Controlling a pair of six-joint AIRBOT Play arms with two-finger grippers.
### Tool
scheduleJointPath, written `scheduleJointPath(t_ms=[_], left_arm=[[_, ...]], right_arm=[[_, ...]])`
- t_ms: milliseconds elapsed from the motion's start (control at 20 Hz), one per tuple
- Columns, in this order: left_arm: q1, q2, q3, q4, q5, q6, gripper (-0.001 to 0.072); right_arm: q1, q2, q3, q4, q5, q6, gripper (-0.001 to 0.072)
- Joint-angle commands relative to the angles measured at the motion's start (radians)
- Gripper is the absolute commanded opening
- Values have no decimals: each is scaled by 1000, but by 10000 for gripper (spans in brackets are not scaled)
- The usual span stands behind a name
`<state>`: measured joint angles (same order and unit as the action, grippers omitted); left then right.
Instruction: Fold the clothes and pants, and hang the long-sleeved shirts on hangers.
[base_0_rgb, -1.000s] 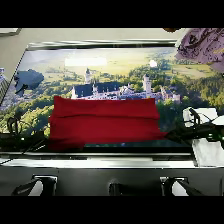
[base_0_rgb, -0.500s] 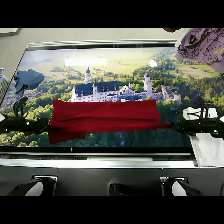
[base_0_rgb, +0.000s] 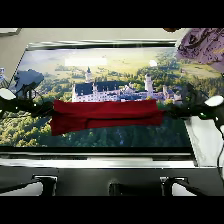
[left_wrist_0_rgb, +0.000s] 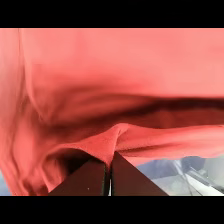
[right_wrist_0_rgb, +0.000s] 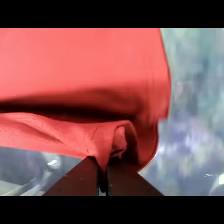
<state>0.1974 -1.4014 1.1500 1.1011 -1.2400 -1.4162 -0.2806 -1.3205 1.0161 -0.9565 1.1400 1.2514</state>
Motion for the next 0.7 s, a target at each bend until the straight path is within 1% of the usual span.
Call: scheduleJointPath(t_ms=[0, 200, 350, 500, 550, 600, 650], left_arm=[[-2, -102, 97, -1, 3, 27, 14], [-2, -200, 169, -1, 3, 33, 15], [-6, -259, 203, -1, 12, 34, 15], [-8, -296, 219, -3, 27, 33, 19], [-8, -298, 219, -3, 39, 33, 24], [-8, -296, 220, -4, 53, 32, 96], [-8, -296, 227, -5, 56, 26, 208]], right_arm=[[82, -136, 133, -86, -28, 76, 30], [128, -256, 244, -125, -24, 131, 30], [131, -311, 272, -128, -26, 157, 31], [131, -343, 273, -118, -32, 161, 35], [131, -349, 273, -117, -32, 174, 78], [131, -351, 273, -114, -32, 190, 155], [126, -350, 283, -104, -18, 220, 270]])
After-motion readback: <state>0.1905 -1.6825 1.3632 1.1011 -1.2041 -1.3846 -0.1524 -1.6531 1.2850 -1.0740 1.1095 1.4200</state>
